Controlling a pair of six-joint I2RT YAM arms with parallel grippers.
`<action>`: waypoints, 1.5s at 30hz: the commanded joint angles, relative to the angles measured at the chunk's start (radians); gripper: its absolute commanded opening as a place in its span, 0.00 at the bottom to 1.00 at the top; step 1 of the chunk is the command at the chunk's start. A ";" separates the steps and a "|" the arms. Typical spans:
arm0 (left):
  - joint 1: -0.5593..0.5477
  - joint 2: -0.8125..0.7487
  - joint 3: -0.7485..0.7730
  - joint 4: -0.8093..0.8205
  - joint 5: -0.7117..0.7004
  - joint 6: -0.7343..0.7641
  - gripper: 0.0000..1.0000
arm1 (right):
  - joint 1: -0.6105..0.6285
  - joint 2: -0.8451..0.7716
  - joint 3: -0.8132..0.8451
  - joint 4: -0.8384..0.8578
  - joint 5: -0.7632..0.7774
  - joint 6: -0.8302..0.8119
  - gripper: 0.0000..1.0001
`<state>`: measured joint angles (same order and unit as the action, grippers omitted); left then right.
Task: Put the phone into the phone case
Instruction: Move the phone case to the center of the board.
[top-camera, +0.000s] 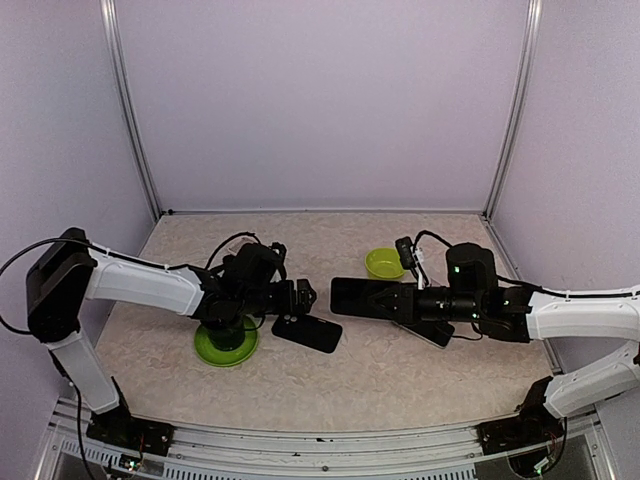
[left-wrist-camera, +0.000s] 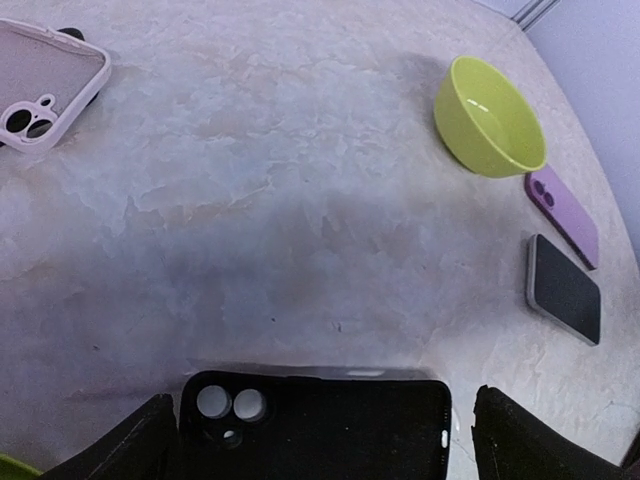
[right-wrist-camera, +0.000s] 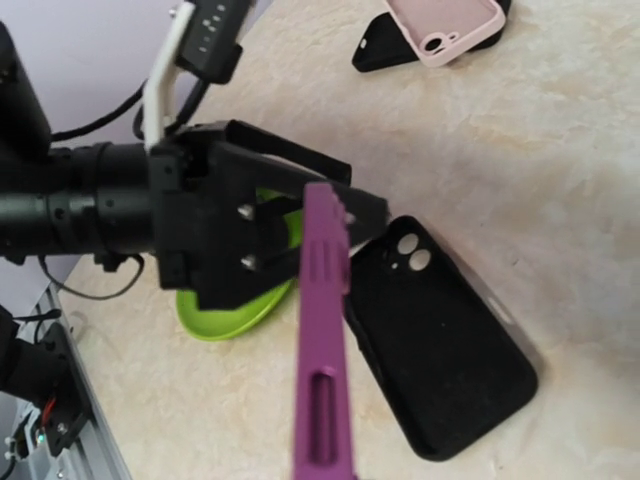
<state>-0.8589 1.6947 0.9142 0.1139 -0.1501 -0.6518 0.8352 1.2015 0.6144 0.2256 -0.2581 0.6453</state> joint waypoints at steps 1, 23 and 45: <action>-0.038 0.079 0.110 -0.190 -0.119 0.042 0.99 | -0.005 -0.007 -0.002 0.018 0.023 -0.015 0.00; -0.051 0.207 0.166 -0.275 -0.026 0.008 0.99 | -0.005 -0.099 -0.001 -0.100 0.132 -0.041 0.00; -0.076 0.139 0.009 0.026 0.242 -0.094 0.99 | -0.070 -0.068 0.007 -0.228 0.123 0.105 0.00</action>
<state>-0.9260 1.8530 0.9714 0.0757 0.0101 -0.7067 0.7918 1.1164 0.6106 -0.0334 -0.0841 0.7002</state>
